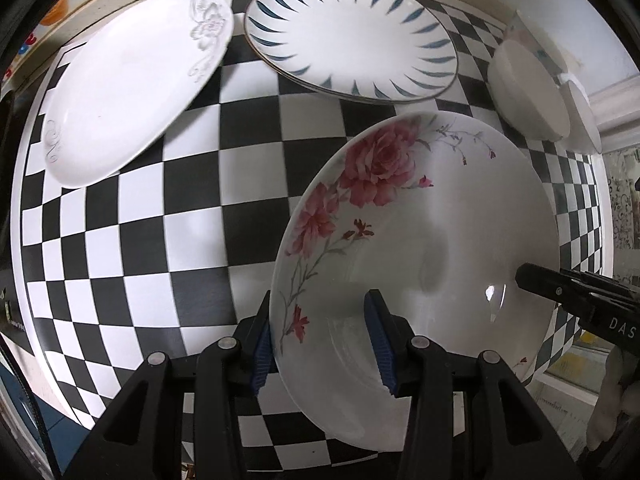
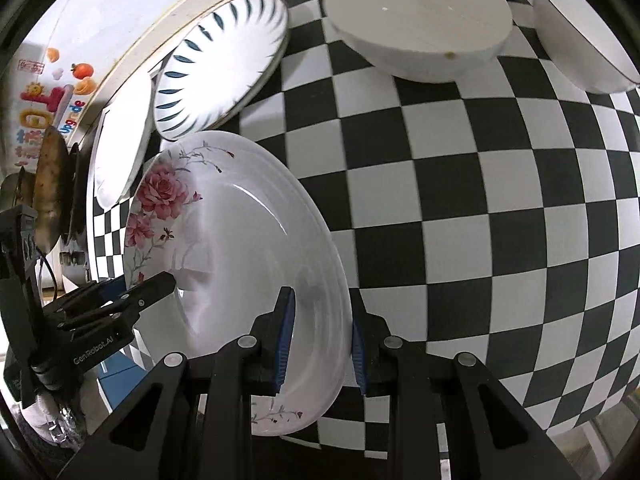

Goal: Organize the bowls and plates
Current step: 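Lift the pink-flower plate with the left tool while the right tool moves toward the grey-rim plate, then grasp the white grey-rim plate with the right tool and lift it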

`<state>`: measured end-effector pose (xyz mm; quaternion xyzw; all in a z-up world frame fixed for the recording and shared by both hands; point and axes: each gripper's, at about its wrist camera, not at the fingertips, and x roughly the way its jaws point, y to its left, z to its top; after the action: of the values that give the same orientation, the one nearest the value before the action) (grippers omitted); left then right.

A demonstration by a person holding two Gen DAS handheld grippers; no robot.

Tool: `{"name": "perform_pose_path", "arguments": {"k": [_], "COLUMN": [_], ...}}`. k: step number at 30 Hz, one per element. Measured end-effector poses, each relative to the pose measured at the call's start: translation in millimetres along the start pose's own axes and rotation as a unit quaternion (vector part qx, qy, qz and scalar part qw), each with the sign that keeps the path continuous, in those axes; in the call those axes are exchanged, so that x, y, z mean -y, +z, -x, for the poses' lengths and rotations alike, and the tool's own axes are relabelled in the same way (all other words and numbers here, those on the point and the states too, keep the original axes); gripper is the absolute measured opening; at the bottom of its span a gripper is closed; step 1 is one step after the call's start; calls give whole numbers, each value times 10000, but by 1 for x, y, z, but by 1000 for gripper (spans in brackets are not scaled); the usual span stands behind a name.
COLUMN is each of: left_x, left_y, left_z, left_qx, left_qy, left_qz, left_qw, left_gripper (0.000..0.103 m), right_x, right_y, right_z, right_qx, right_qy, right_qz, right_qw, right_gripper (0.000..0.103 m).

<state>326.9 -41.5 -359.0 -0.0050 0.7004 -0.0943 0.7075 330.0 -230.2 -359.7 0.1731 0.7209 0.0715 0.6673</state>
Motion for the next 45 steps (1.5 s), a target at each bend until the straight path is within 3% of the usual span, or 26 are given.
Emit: {"name": "perform_pose_path", "arguments": {"k": [24, 30, 34, 38, 42, 45], "left_x": [1, -27, -77, -138, -191, -219], "left_y": [4, 2, 7, 17, 30, 40], "left_z": [-23, 25, 66, 74, 57, 43], "left_qx": [-190, 337, 824, 1010, 1010, 971], "left_qy": [-9, -120, -184, -214, -275, -311], "left_qz": [100, 390, 1100, 1908, 2660, 3034], "left_qw": [9998, 9986, 9903, 9762, 9583, 9474], "left_gripper": [40, 41, 41, 44, 44, 44], "right_x": [1, -7, -43, -100, -173, -220], "right_y": [7, 15, 35, 74, 132, 183], "right_z": [-31, -11, 36, 58, 37, -3], "right_qx": [-349, -347, 120, 418, 497, 326], "right_qy": [-46, -224, -285, 52, 292, 448], "right_qz": [-46, 100, 546, 1127, 1878, 2196], "right_qw": [9994, 9991, 9980, 9927, 9805, 9740], "right_gripper": [28, 30, 31, 43, 44, 44]}}
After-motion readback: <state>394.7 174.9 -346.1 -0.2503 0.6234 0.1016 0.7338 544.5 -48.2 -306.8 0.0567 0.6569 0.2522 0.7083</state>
